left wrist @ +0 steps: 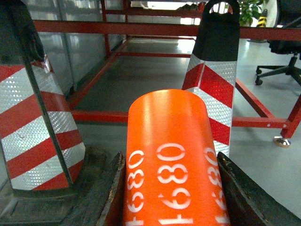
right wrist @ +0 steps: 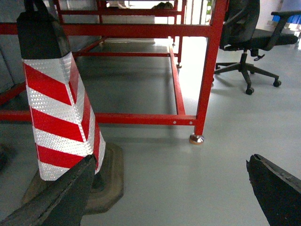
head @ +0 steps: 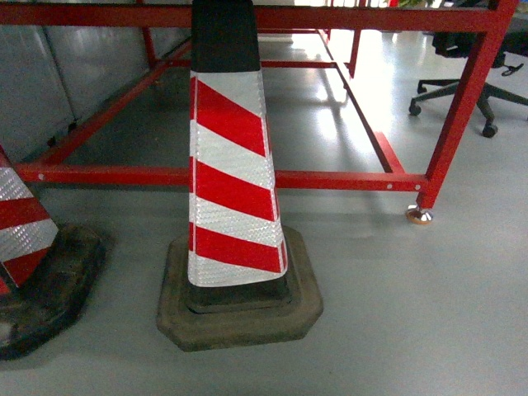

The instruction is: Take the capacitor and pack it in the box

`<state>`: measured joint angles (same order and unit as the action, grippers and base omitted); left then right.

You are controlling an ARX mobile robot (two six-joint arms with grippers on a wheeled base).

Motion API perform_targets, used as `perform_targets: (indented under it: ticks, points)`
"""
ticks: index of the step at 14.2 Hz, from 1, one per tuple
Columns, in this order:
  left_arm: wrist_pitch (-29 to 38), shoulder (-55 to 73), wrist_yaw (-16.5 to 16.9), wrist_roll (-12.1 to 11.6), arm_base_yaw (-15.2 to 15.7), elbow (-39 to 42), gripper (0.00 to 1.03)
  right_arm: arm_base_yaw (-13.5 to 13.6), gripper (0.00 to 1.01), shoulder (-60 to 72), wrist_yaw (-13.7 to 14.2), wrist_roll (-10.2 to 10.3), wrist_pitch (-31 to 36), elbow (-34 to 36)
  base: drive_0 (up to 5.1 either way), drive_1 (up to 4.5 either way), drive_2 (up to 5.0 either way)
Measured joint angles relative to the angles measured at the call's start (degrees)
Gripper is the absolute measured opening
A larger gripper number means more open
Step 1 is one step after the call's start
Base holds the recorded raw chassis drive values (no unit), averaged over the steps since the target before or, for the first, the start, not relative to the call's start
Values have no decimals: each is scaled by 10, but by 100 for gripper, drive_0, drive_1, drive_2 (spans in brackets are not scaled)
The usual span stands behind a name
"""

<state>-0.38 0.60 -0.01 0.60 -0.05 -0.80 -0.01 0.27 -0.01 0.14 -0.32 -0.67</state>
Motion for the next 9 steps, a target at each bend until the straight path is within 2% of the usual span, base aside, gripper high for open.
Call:
perform_targets:
  ticks: [9]
  points:
    - [0, 0, -2, 0, 0, 0, 44, 0, 98, 0, 0, 0, 0, 0, -6, 394, -406]
